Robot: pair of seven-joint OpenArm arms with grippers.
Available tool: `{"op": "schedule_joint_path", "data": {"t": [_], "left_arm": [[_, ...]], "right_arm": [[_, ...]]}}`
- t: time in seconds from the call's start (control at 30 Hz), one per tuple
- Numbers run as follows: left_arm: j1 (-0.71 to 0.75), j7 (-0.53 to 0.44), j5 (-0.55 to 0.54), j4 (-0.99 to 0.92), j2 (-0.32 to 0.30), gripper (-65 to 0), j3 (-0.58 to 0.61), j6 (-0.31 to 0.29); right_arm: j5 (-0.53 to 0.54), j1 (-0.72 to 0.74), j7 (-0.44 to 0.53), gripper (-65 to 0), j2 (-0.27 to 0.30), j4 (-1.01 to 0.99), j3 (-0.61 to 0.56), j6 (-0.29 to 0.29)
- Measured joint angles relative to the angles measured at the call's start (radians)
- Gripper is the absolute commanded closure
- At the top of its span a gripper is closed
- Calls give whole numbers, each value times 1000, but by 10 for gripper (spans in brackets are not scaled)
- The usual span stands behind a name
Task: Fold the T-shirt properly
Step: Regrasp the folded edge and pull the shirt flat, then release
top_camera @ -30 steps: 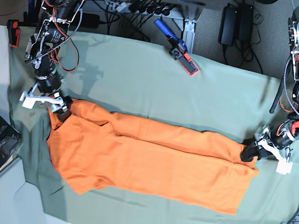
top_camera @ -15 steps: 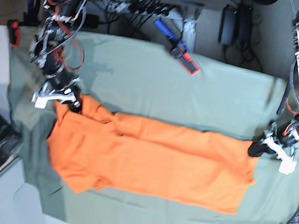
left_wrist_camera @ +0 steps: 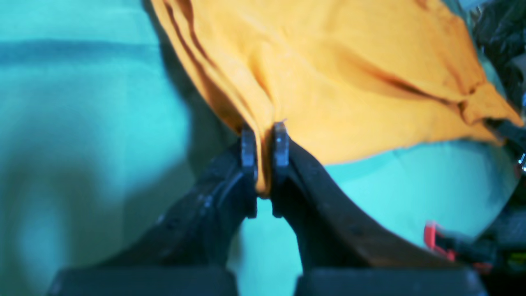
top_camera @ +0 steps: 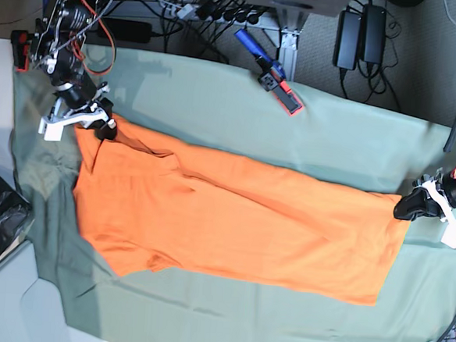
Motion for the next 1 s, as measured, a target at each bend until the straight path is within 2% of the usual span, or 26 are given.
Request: {"op": "schedule_joint_path", "data": {"t": [0.33, 0.7, 1.0], "left_arm": [[177, 4, -6, 174, -62, 0, -11, -4], [355, 9, -31, 294, -64, 0, -103, -5], [373, 10, -22, 296, -62, 0, -104, -4]], "right_arm": [[13, -180, -6, 0, 82, 119, 6, 2], [62, -336, -18, 0, 85, 195, 98, 4], [45, -356, -21, 0, 85, 195, 104, 4]]}}
